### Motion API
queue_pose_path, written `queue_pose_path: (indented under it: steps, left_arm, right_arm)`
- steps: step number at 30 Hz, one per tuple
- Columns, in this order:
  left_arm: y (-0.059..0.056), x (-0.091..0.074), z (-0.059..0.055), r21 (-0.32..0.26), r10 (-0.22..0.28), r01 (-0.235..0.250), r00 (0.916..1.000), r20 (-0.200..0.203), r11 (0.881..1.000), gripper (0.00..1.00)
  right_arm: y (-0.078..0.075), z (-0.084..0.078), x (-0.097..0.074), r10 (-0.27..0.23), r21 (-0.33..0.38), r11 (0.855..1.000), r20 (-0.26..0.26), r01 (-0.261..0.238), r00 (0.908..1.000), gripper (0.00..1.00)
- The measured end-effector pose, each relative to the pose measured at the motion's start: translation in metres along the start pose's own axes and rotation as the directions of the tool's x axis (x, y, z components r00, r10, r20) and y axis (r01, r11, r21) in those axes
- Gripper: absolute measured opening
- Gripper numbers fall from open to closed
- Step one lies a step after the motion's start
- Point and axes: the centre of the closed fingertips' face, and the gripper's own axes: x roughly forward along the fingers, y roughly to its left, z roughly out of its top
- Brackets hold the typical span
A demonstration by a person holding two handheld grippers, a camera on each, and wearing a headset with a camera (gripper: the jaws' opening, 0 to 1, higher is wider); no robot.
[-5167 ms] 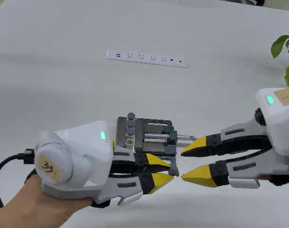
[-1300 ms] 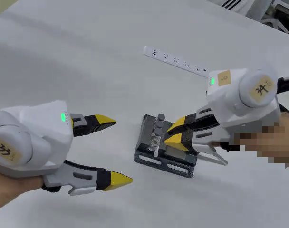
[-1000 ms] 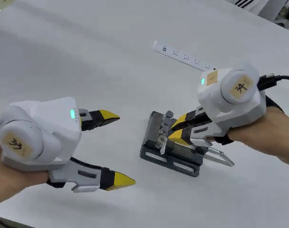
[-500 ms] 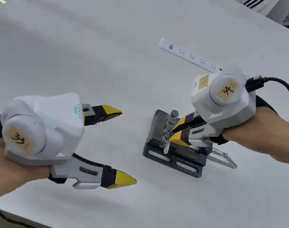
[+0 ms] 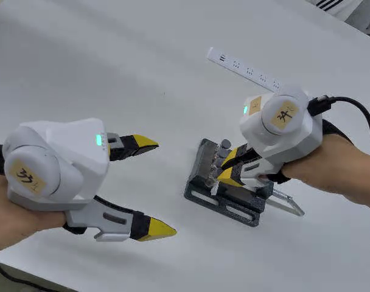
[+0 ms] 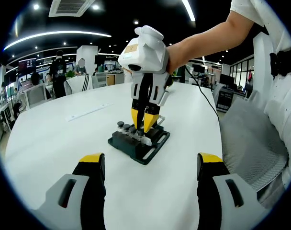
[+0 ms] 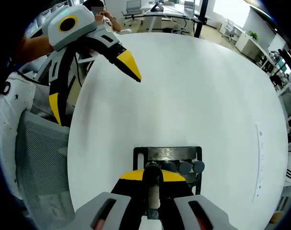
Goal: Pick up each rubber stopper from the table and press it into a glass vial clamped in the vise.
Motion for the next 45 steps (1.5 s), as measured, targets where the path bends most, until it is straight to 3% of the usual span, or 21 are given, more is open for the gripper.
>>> queue_pose_path:
  steps: [13,18,28,45]
  left_arm:
    - [0.0001,0.0017,0.0007,-0.007,-0.003,0.003,1.0,0.007,1.0,0.77]
    - [-0.0004,0.0021,0.0014,-0.007,-0.007,0.007,0.9999,0.009,1.0,0.77]
    - [-0.0015,0.0006,0.0004,-0.012,-0.006,0.007,1.0,0.007,1.0,0.76]
    - [-0.0068,0.0062,0.0009,-0.008,-0.021,0.021,0.9998,0.005,1.0,0.75]
  right_arm:
    - [-0.0004,0.0015,0.0011,0.001,0.008,1.0,-0.015,-0.001,0.9999,0.05]
    - [-0.0002,0.0009,0.0012,-0.008,-0.041,0.999,-0.053,0.005,0.9986,0.05]
    - [-0.0012,0.0033,0.0007,-0.006,-0.063,0.998,-0.082,0.001,0.9966,0.04]
    - [-0.0005,0.0041,0.0048,-0.005,-0.061,0.998,-0.132,-0.003,0.9912,0.04]
